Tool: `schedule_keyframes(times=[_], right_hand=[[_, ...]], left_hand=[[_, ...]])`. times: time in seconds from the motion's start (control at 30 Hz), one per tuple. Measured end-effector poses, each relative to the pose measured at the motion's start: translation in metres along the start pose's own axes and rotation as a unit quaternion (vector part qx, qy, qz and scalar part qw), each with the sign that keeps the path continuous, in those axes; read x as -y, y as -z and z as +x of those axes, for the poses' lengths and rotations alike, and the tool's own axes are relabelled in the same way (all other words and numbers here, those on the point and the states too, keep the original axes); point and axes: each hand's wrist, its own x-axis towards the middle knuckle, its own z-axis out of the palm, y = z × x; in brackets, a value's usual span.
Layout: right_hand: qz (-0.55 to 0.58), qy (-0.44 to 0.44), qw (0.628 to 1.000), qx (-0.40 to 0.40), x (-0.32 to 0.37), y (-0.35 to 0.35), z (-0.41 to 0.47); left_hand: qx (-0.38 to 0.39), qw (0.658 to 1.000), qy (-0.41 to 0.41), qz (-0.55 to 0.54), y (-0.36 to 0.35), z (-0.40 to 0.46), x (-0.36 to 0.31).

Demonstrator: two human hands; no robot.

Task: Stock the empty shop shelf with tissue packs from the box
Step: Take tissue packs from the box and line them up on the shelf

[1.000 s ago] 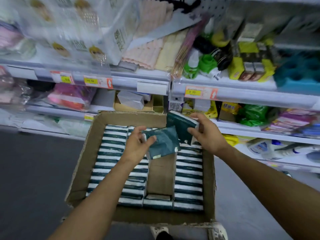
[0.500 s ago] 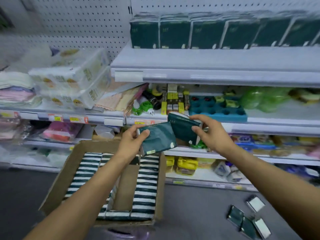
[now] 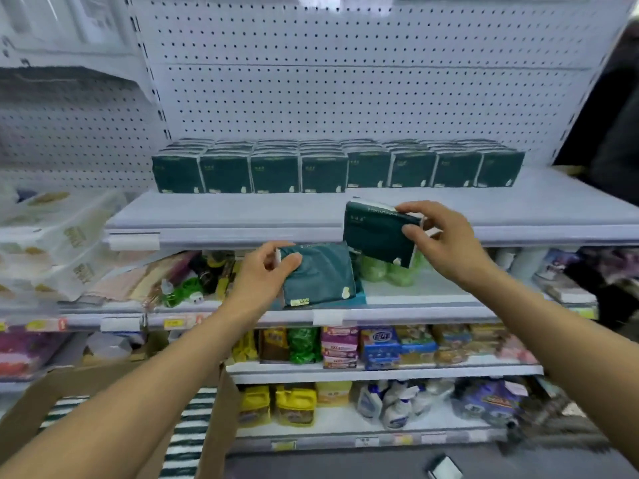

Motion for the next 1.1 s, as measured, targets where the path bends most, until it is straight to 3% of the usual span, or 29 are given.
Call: schedule_keyframes(times=[0.2, 0.6, 0.7, 0.87, 1.1], right_hand=[[0.005, -0.009, 0.997, -0.080, -0.033, 0.050, 0.048], [-0.080, -0.048, 0.996, -0.005, -0.132, 0.010, 0.142], [-0.116, -0.019, 0.993, 0.022, -0.144, -0.007, 0.154], [-0.240, 0.043, 0.970, -0.003, -0.151, -0.026, 0.185], [-0.311, 0.124, 0.942, 0.009, -0.160, -0.042, 0.217]], left_hand=[[-0.015, 0.999, -0.047, -0.012, -0.041, 0.049, -0.039], [-0.015, 0.999, -0.041, -0.014, -0.065, 0.174, -0.036], [-0.016, 0.999, -0.025, -0.017, -0.060, 0.192, -0.027], [-0.019, 1.000, 0.002, -0.024, -0.056, 0.213, -0.015], [-0.020, 0.998, 0.011, -0.051, -0.061, 0.221, -0.014]])
